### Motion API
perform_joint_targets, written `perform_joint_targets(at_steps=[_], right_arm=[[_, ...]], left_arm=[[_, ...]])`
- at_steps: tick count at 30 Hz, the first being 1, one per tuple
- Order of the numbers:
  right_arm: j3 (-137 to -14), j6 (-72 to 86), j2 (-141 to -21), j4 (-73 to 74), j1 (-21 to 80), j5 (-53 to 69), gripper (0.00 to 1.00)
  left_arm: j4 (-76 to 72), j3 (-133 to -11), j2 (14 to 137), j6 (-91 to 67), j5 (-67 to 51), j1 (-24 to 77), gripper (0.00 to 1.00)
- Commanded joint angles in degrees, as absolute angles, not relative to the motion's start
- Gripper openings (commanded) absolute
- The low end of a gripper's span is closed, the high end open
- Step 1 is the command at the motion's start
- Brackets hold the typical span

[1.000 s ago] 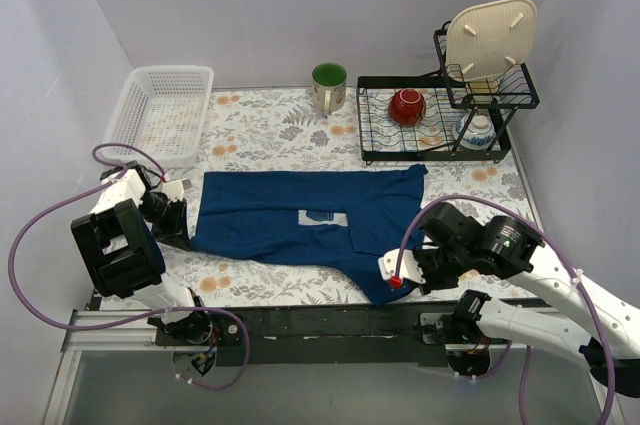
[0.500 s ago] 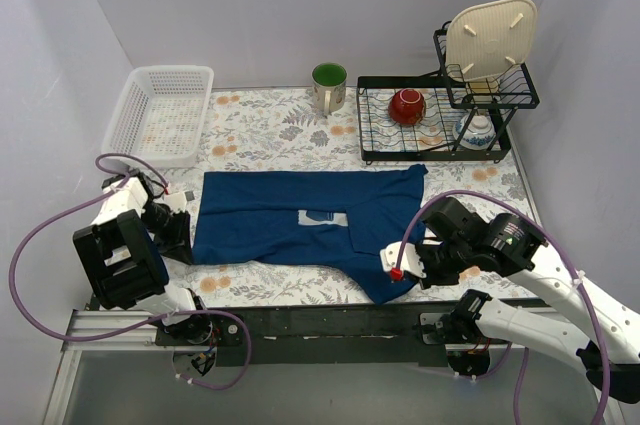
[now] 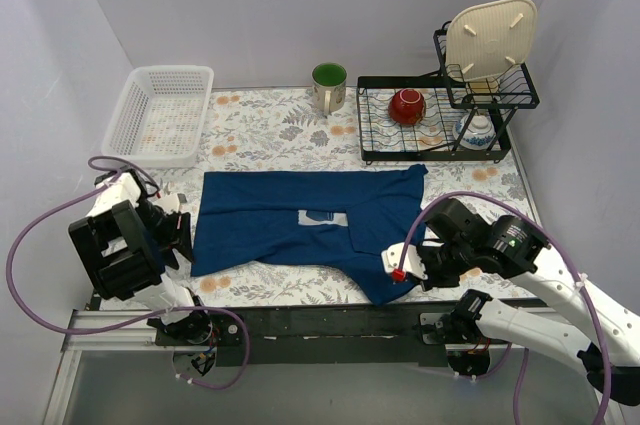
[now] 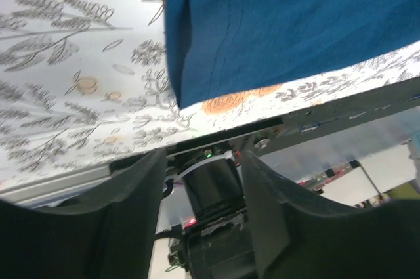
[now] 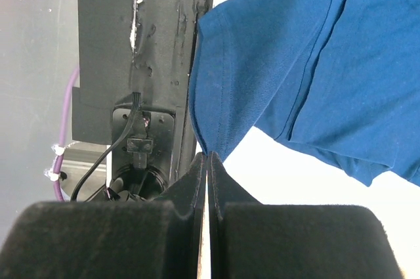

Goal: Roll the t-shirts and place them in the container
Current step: Fold the T-shirt at the center of the board.

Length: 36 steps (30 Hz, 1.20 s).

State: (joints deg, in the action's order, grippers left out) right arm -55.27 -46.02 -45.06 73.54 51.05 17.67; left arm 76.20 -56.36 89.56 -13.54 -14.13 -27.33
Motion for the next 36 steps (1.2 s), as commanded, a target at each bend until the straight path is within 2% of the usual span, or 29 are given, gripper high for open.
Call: perform_joint_targets(at_steps=[1, 4, 9, 16, 19, 20, 22, 24, 36], right_arm=[[-54.7, -45.9, -44.5, 73.0, 50.9, 19.5, 0.01], [-54.6, -45.9, -44.6, 72.7, 50.9, 20.0, 0.01], [-53.9, -46.2, -45.3, 71.9, 50.9, 20.7, 0.01], [-54.3, -46.0, -46.6, 70.8, 50.9, 21.0, 0.01], [-54.3, -45.8, -46.9, 70.8, 50.9, 20.7, 0.01], [-54.3, -45.8, -47.0, 70.9, 50.9, 20.6, 0.01], [-54.5, -45.8, -47.1, 71.1, 50.9, 20.5, 0.01], [-54.6, -45.8, -47.0, 71.6, 50.9, 20.2, 0.01], [-55.5, -43.9, -43.2, 74.8, 50.9, 15.0, 0.01]], left_arm=[[73.7, -53.6, 88.9, -15.5, -17.5, -26.7, 0.52], [69.6, -51.1, 87.7, -16.7, -16.4, -25.1, 0.53], [63.4, -48.3, 88.9, -19.5, -13.6, -21.8, 0.50], [57.4, -43.8, 88.5, -21.9, -9.2, -17.8, 0.39], [55.8, -42.5, 88.4, -21.5, -7.9, -17.8, 0.27], [55.8, -42.2, 88.4, -21.4, -8.1, -17.8, 0.17], [56.2, -42.3, 88.4, -20.9, -8.6, -17.8, 0.05], [56.6, -42.6, 88.2, -20.2, -8.7, -17.8, 0.00], [59.2, -49.7, 86.7, -15.3, -4.5, -17.8, 0.00]])
